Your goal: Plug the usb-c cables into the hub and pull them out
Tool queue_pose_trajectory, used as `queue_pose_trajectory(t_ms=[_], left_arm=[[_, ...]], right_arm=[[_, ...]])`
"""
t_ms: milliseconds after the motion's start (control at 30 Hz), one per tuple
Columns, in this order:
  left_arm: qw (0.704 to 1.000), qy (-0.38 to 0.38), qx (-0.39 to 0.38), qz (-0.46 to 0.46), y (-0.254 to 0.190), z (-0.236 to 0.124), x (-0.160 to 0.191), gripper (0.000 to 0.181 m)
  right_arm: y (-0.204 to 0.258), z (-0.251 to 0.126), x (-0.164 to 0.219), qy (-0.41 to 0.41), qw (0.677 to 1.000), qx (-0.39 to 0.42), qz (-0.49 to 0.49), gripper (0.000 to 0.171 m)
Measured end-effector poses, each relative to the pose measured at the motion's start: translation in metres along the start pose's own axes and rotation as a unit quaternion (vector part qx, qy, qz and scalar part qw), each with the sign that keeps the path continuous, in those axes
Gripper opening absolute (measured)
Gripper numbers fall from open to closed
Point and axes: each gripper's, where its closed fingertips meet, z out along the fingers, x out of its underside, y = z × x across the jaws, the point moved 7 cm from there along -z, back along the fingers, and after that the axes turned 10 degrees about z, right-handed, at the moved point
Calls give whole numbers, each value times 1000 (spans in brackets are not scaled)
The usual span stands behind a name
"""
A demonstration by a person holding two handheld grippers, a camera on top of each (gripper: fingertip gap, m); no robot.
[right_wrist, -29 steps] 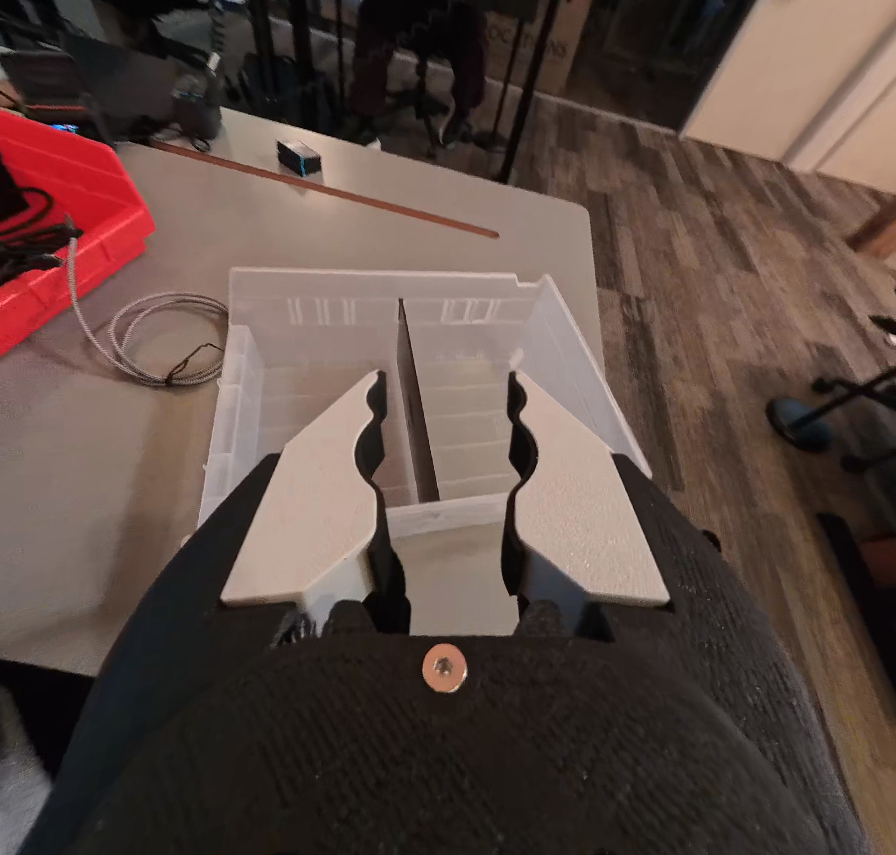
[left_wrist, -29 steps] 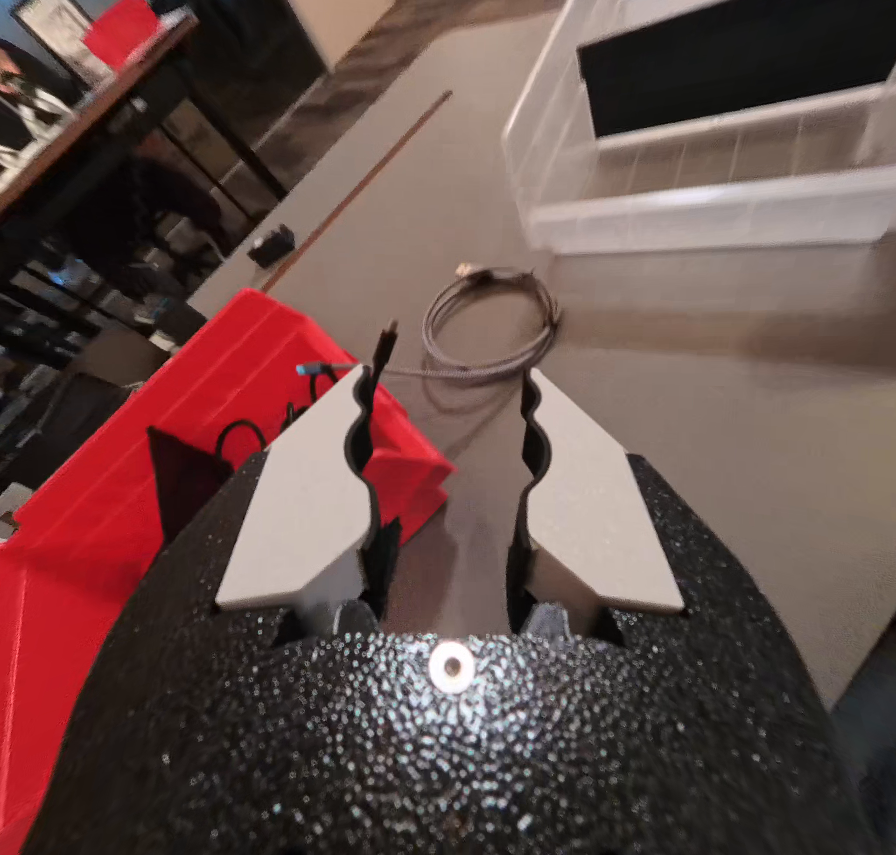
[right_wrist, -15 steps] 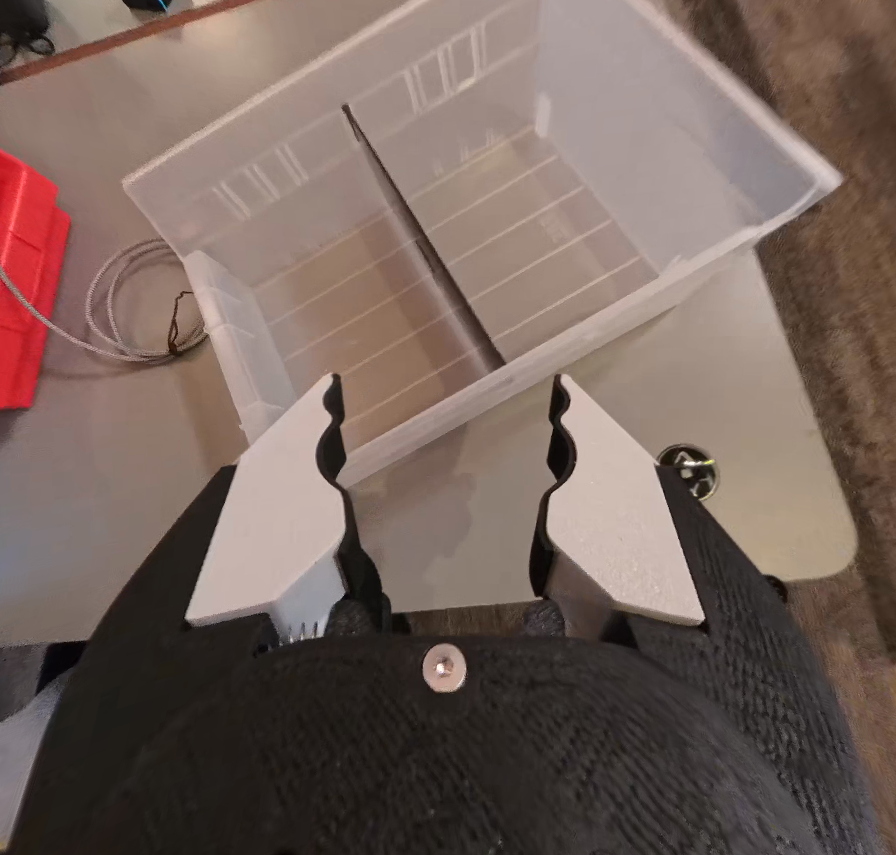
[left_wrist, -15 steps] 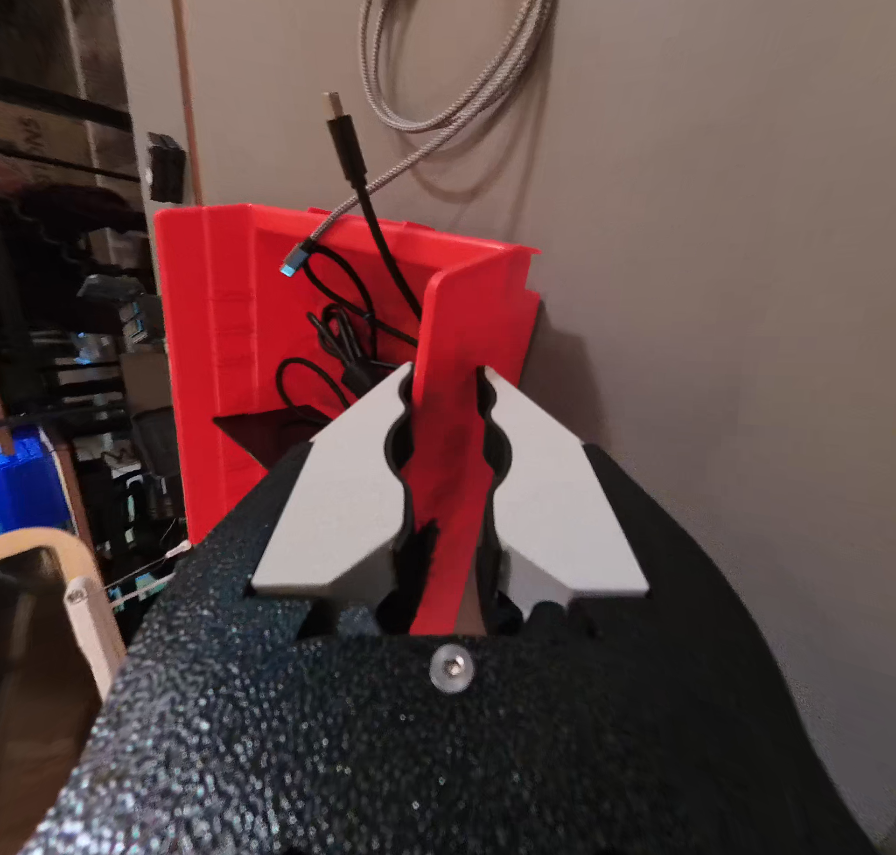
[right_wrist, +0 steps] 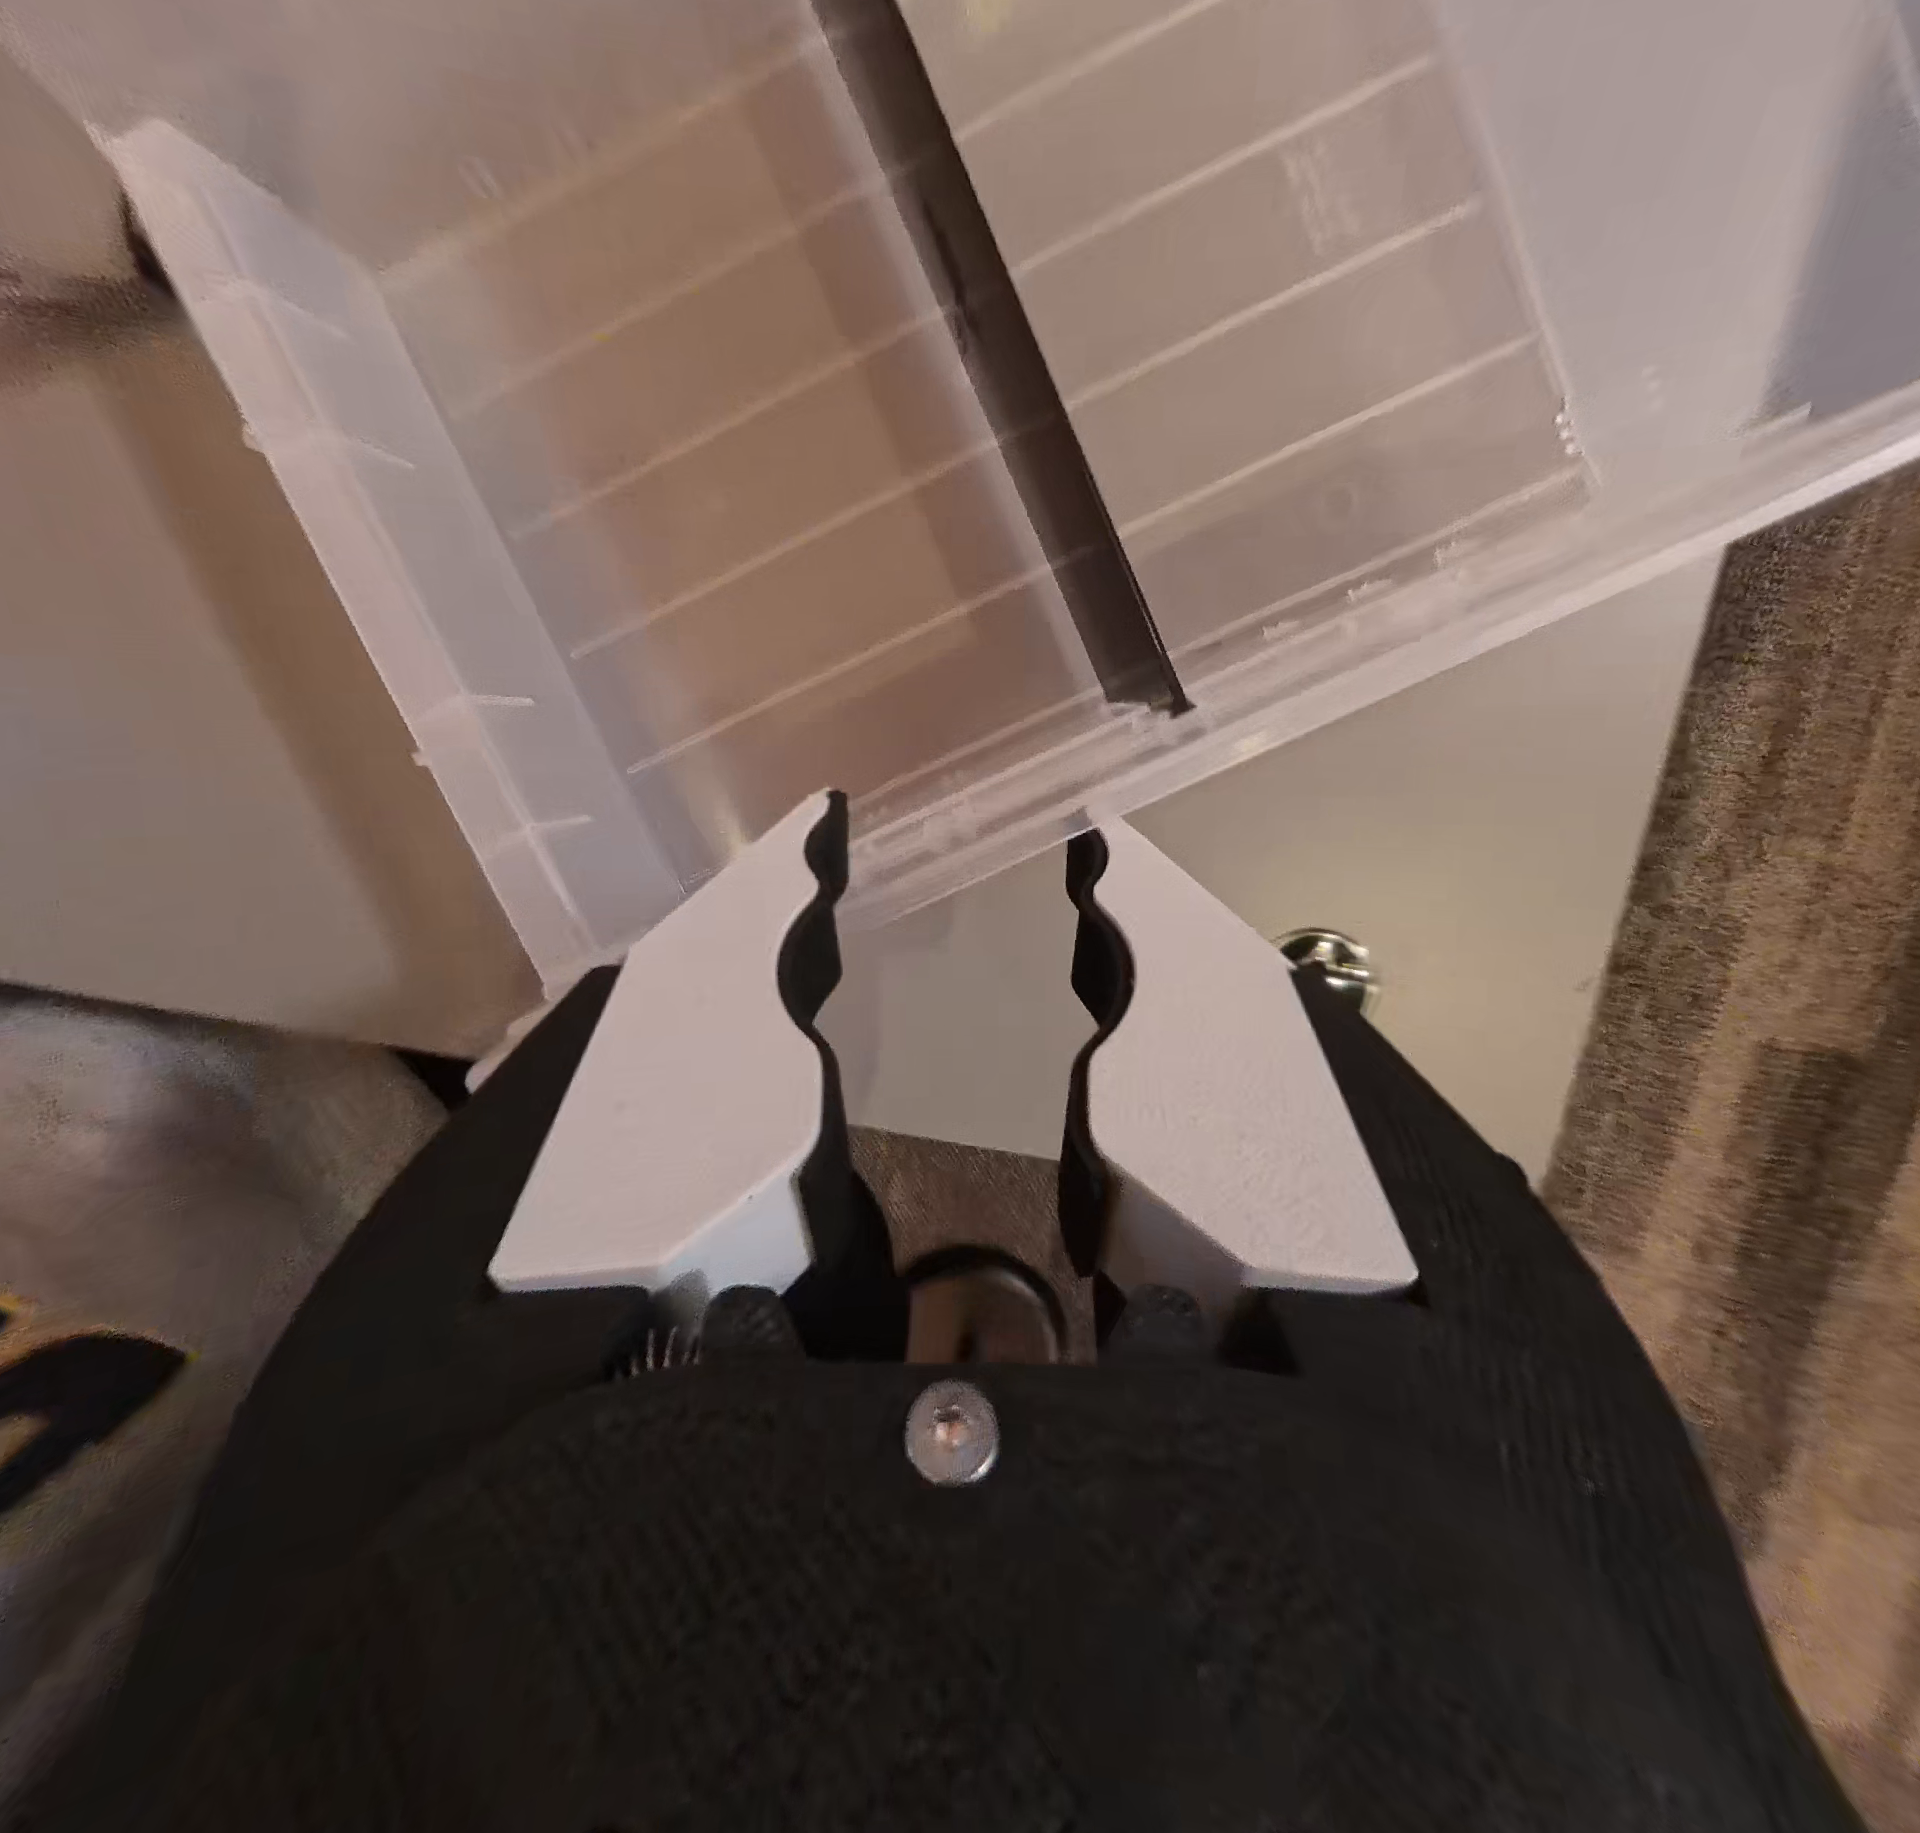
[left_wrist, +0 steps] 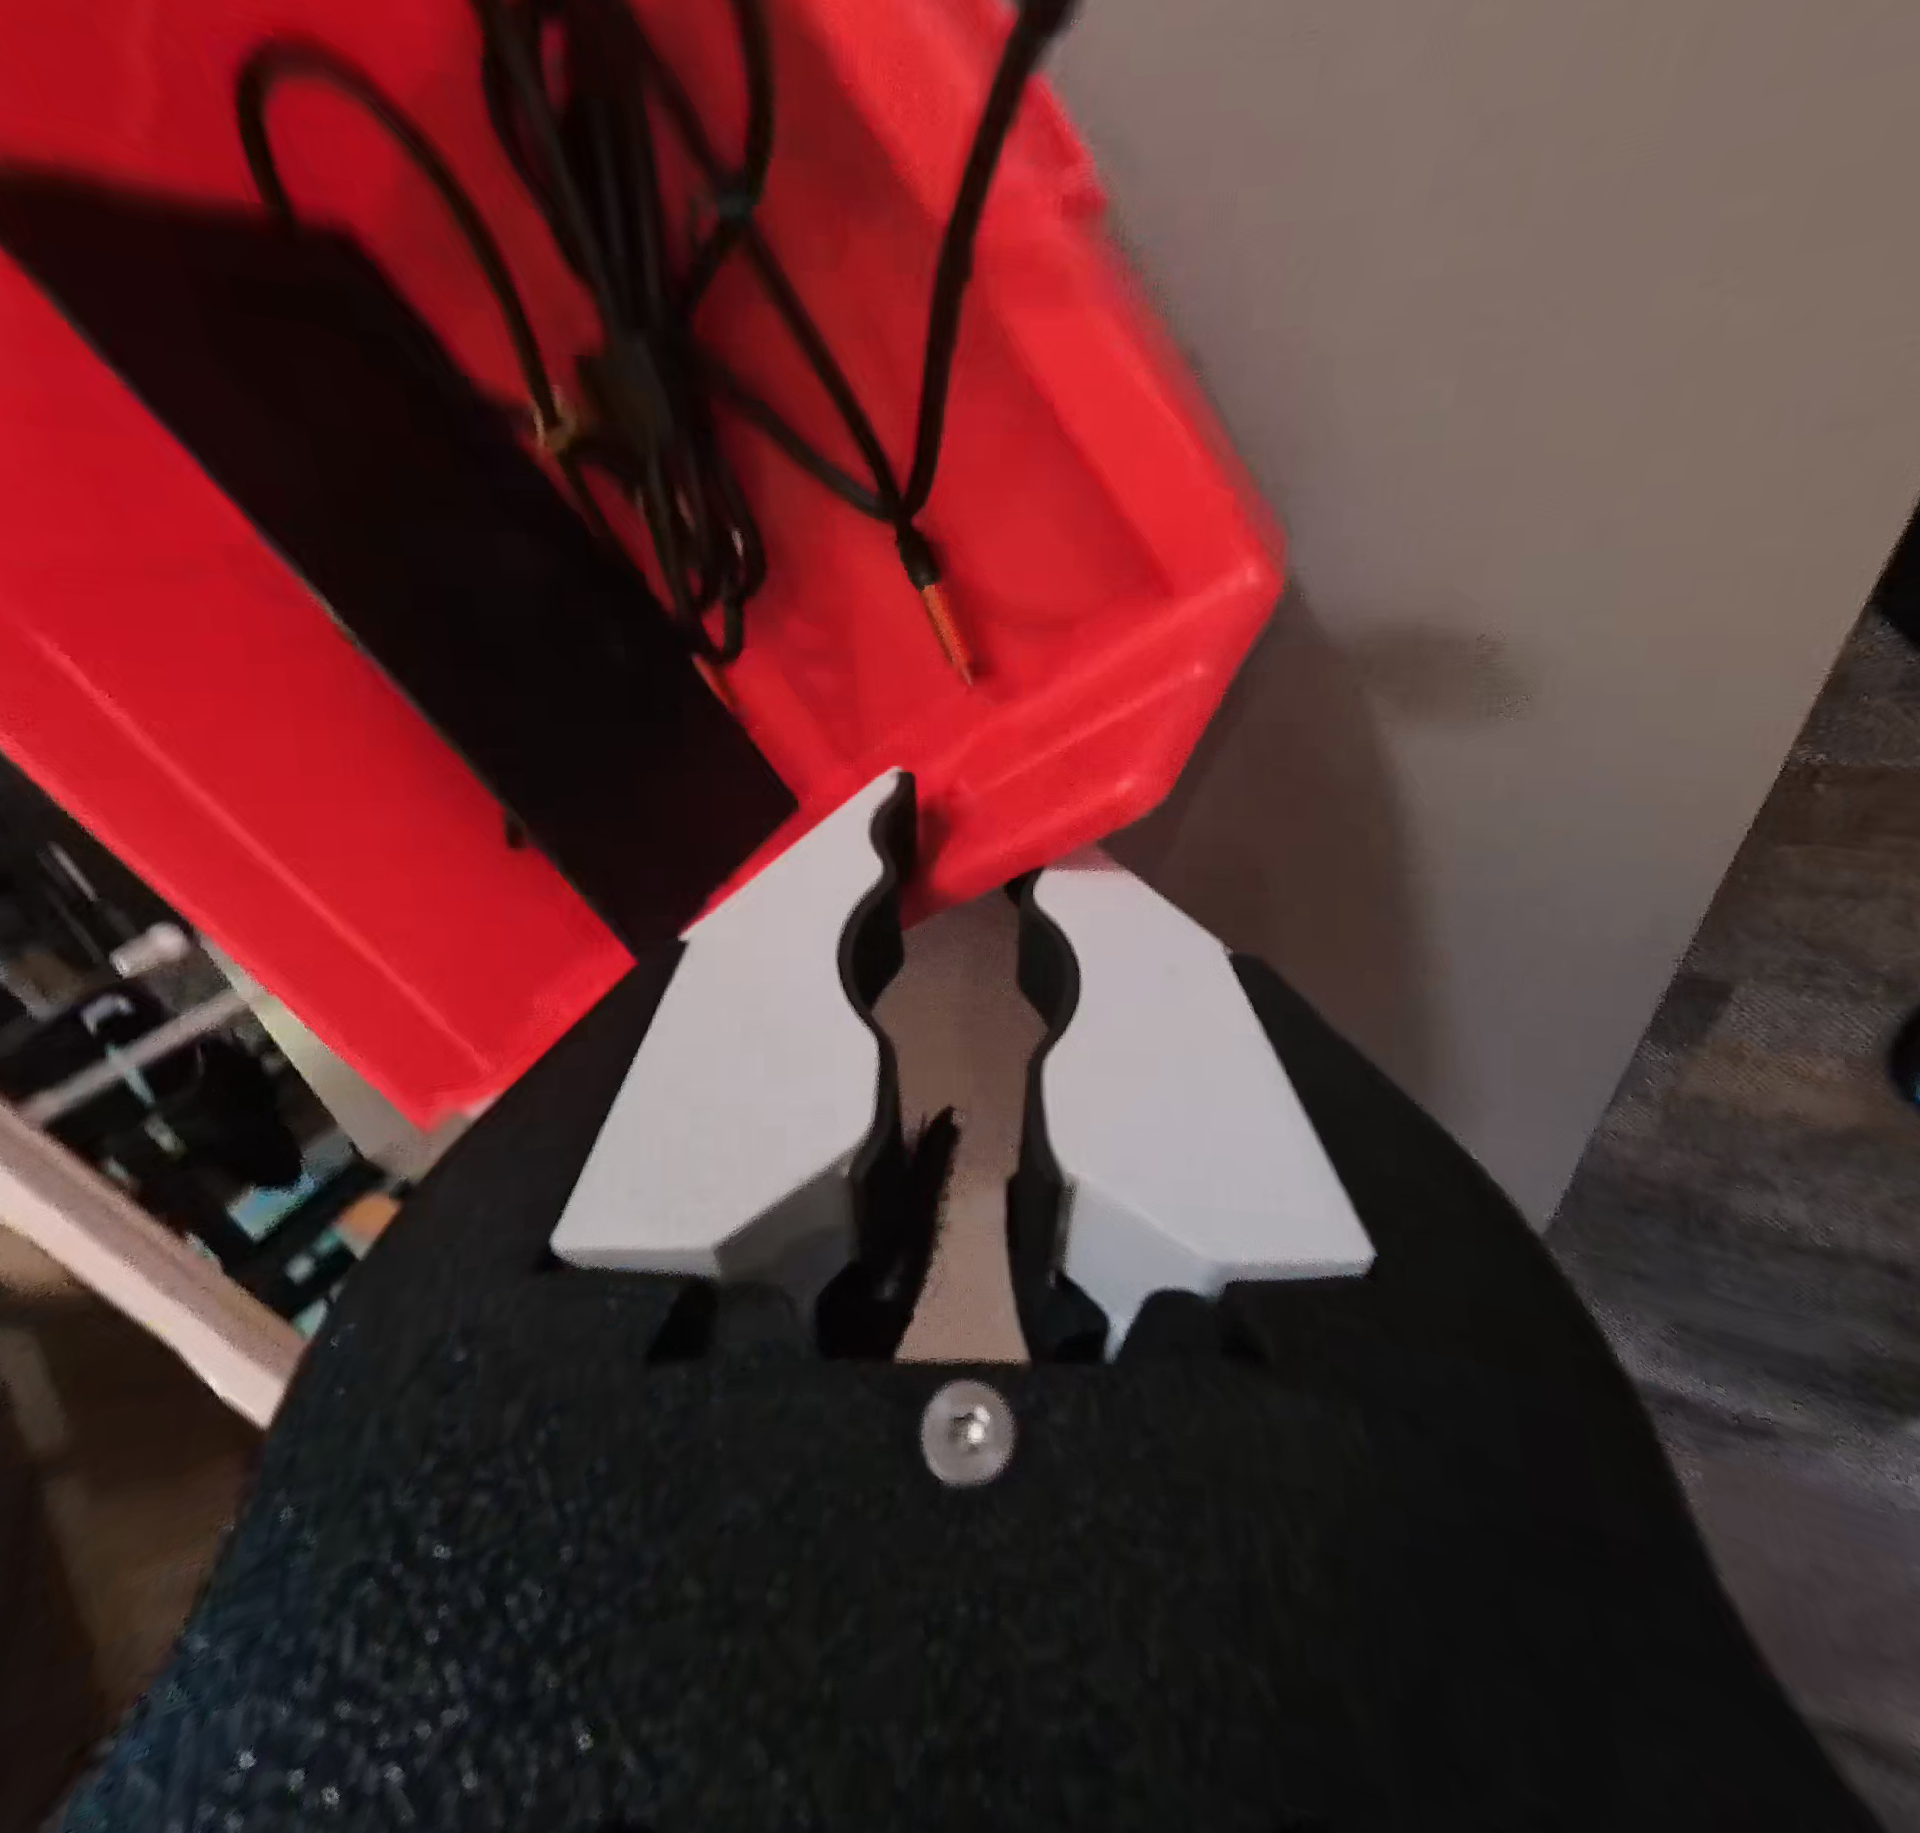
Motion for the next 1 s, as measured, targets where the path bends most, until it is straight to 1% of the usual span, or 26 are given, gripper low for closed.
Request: queue_pose_trajectory(t_ms=[33,133,200,267,367,467,533,600,633,700,767,867,900,933,967,1000], left_arm=[[1000,13,0,-10,-2,1,13,15],[1000,4,-6,-8,-10,1,41,16],[1000,12,-3,-8,-14,0,56,16],[999,21,-6,31,-21,-1,72,14],[995,42,-13,91,-31,-1,105,11],[994,35,-14,103,-42,-2,132,11],[997,25,-5,70,-49,-4,145,13],[1000,15,7,10,-55,-7,153,17],[1000,2,17,-24,-60,-9,155,23],[996,-22,18,-80,-70,-13,157,25],[995,-42,-10,-90,-83,-17,155,26],[994,-50,-71,-72,-95,-22,151,29],[991,-33,-111,-63,-94,-24,153,51],[988,-9,-142,-58,-93,-26,158,83],[987,14,-149,-61,-94,-29,165,99],[986,28,-142,-77,-96,-33,173,104]], right_arm=[[-9,0,-2,14,1000,2,-10,36],[-34,-1,-11,41,998,12,-42,29],[-46,0,-16,47,996,4,-74,28],[-53,1,-21,48,993,-13,-103,28],[-57,3,-25,48,989,-35,-139,28],[-55,5,-28,50,984,-48,-165,28],[-54,6,-31,53,983,-51,-167,28],[-53,6,-33,56,984,-37,-166,28],[-52,4,-34,49,985,-25,-163,32],[-47,-5,-34,20,988,-12,-153,45],[-42,-18,-34,-25,988,-6,-150,54],[-31,-37,-32,-84,985,-17,-150,55],[-25,-42,-32,-99,984,-26,-148,55],[-19,-48,-33,-114,982,-36,-148,56],[-13,-53,-33,-127,979,-44,-151,56],[-5,-59,-33,-142,976,-47,-156,56]])
